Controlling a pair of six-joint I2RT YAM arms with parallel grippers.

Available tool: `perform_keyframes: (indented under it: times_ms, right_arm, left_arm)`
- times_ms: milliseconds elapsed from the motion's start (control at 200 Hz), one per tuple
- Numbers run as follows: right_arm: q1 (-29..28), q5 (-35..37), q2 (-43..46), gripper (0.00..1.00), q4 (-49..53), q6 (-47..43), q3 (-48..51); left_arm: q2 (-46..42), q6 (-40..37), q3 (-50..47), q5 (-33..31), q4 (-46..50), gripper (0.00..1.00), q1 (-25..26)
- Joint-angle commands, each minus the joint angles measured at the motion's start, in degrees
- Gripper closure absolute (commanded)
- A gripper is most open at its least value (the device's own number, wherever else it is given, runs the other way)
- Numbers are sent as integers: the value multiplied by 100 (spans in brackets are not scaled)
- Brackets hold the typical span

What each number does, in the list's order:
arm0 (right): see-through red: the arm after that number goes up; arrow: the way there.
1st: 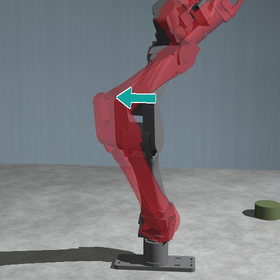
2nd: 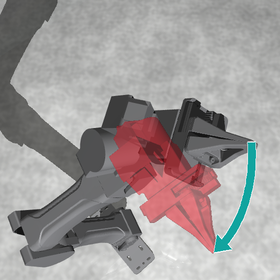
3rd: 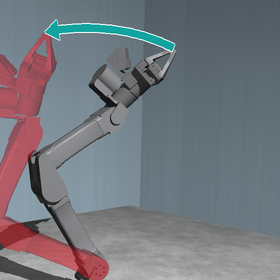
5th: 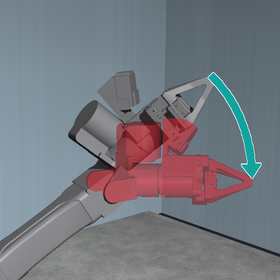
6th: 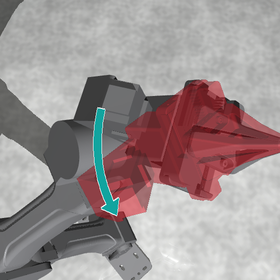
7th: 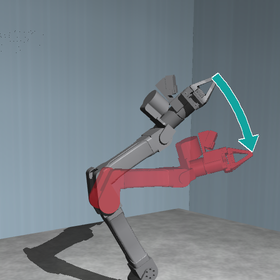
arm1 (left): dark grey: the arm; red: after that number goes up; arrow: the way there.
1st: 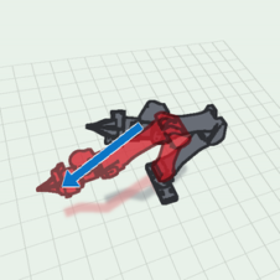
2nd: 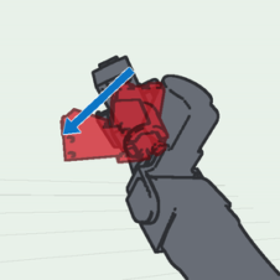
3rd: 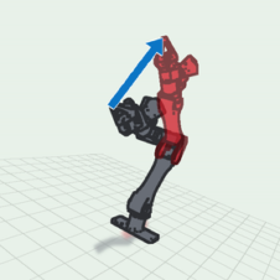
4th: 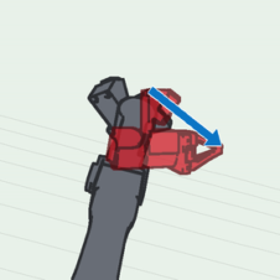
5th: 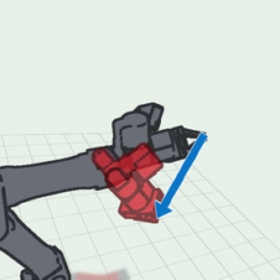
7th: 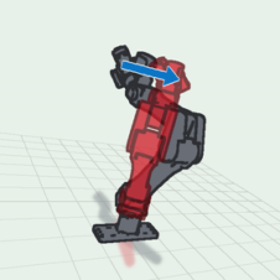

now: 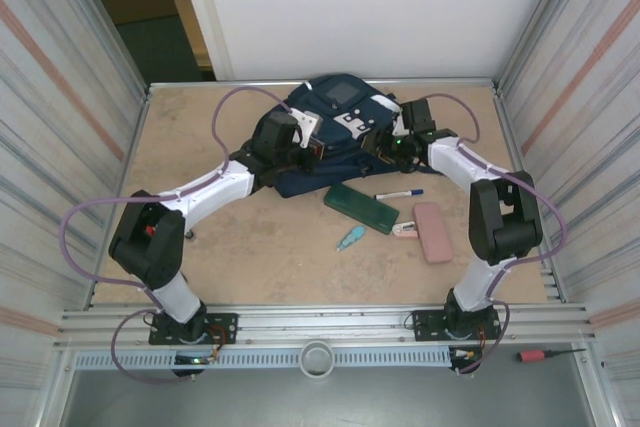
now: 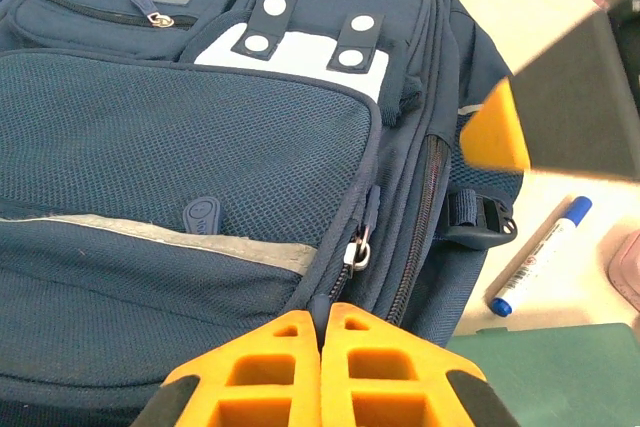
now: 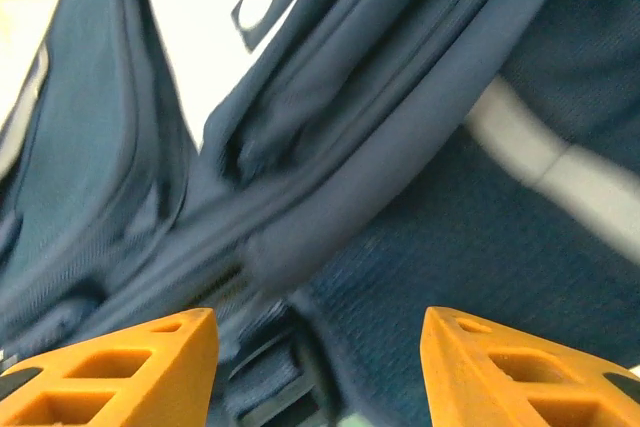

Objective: Pack the student bag

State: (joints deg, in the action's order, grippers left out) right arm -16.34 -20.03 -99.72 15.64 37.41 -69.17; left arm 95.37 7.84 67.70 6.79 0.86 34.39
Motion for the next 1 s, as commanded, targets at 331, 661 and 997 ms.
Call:
perform_keyframes:
  times_ms: [331,661,997]
  right_arm:
    - [-361,496,-121,41,-998,693,134]
    - [-355,499,-359,55,-1575,1035,237]
    - [225,414,134,100,-1665,663,830]
  left_arm:
    - [-82,13,205,-111,-177,100,156]
    - [-104,-11,118,-46,-262,100,173]
    - [-416,-178,-389,-356,-332,100,-260]
